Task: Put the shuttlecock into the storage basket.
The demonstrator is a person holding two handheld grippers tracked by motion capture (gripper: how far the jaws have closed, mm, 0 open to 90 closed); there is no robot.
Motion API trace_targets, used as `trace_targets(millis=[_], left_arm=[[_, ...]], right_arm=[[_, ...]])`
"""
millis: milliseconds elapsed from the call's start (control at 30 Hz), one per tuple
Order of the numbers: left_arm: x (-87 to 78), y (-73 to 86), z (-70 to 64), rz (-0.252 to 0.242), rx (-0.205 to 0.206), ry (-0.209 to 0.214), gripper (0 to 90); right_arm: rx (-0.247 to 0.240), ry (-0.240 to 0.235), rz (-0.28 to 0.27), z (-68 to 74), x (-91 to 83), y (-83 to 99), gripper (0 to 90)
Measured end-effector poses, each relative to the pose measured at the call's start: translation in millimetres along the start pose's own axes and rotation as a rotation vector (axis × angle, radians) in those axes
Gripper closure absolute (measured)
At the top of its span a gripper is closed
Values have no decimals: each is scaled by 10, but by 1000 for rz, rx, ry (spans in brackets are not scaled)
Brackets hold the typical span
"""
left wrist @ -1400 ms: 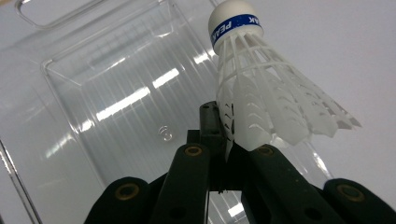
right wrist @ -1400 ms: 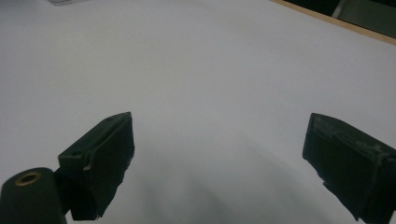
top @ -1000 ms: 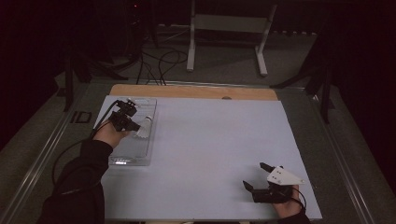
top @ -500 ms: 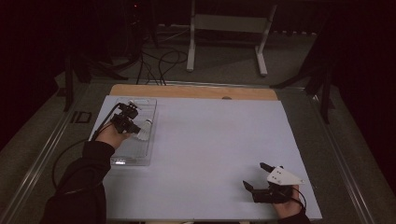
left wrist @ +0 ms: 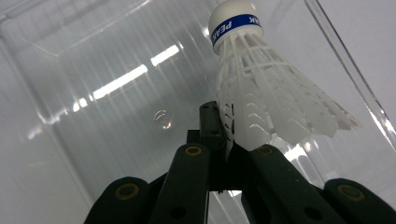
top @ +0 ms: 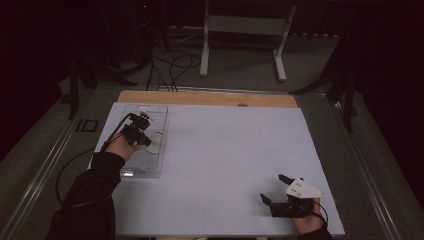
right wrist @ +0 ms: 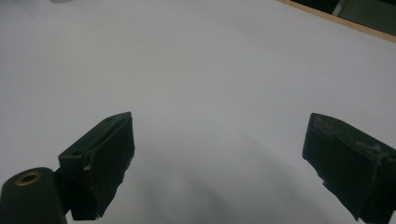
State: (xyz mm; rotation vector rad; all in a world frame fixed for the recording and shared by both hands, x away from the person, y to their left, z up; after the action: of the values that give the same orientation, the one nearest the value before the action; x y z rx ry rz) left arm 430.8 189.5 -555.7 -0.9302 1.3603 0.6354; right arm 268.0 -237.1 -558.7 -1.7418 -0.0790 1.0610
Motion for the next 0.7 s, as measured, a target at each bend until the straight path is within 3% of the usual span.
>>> trace_targets(millis=[167,300,533,700], left_arm=[[42,-7,-8,9,2,-3,900],[69,2,-18,37,19,-13,900],[142,28,-48,78,13,-13,900],[135,38,-63,104,22,-44,757]], right_arm=[[-1,-1,1,0,1,2,90],[0,1,2,-4,1,4,91],[2,0,2,-3,0,3,91],[0,0,2,-6,-1,4,91]])
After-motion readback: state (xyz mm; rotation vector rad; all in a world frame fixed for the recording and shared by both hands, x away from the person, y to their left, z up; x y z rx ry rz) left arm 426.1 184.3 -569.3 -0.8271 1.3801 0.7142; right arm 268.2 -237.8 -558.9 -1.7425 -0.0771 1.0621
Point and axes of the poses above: each handheld gripper's, and its own axes: x roughly forward along the jaws, y roughly out of its underside, z roughly to its left, the point moved 8 cm from there along x, roughly forward along the jaws, and after that the axes turned 6 degrees about z, right-handed, at the moved point
